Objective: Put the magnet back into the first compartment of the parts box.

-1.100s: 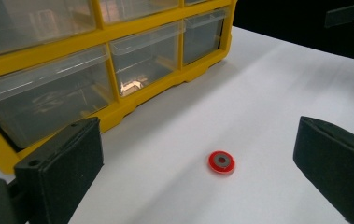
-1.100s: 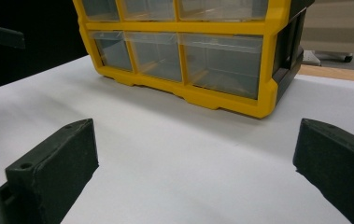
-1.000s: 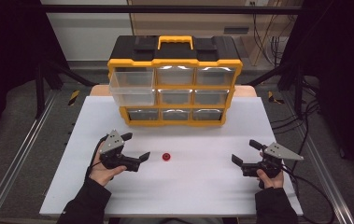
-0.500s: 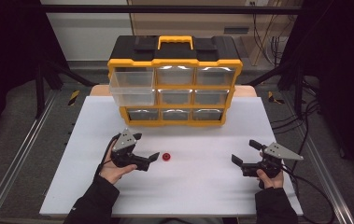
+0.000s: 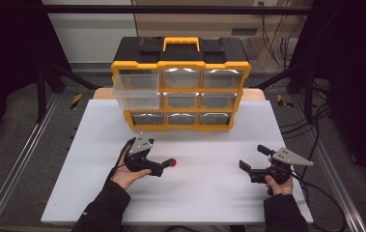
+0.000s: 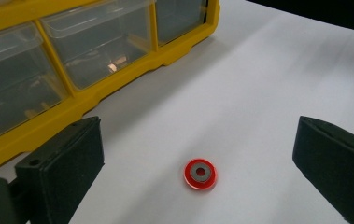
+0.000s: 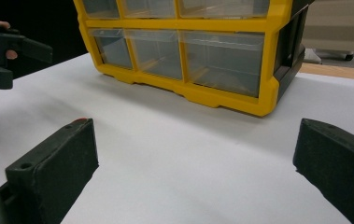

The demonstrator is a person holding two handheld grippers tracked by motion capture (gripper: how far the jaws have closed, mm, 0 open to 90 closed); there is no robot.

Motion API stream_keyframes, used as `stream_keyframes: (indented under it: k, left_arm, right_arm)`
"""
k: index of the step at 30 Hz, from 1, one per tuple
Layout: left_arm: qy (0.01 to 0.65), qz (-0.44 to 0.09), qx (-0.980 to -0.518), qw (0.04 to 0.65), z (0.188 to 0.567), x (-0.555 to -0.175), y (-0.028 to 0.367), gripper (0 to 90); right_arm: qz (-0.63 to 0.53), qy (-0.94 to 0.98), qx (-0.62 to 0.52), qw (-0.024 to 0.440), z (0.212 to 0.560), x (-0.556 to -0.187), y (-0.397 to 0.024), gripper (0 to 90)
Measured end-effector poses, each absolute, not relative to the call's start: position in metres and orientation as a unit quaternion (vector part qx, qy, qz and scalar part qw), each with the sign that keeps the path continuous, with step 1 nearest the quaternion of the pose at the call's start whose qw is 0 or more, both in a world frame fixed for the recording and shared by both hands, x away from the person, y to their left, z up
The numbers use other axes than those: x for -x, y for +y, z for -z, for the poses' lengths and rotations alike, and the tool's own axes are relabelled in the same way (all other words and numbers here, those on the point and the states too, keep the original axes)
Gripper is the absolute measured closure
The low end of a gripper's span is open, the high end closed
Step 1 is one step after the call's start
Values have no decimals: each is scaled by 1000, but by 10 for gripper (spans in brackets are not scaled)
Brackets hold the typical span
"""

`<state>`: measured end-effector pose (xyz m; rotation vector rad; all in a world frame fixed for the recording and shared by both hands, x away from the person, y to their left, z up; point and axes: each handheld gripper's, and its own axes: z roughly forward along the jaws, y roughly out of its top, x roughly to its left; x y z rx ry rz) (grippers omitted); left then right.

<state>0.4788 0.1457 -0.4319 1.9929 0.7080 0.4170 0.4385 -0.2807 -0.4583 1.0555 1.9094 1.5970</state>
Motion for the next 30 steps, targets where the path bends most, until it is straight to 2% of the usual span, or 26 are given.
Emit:
stream_keyframes:
  k: [19,30]
  left_arm:
    - [314,-147,-845,408,456,-494,124,48]
    - [330,-142,-852,381,469,-498,114,134]
  right_arm:
    - [-576,690,-380,216,459,-439,-280,4]
    - [-575,692,-380,215,459,-439,-280,4]
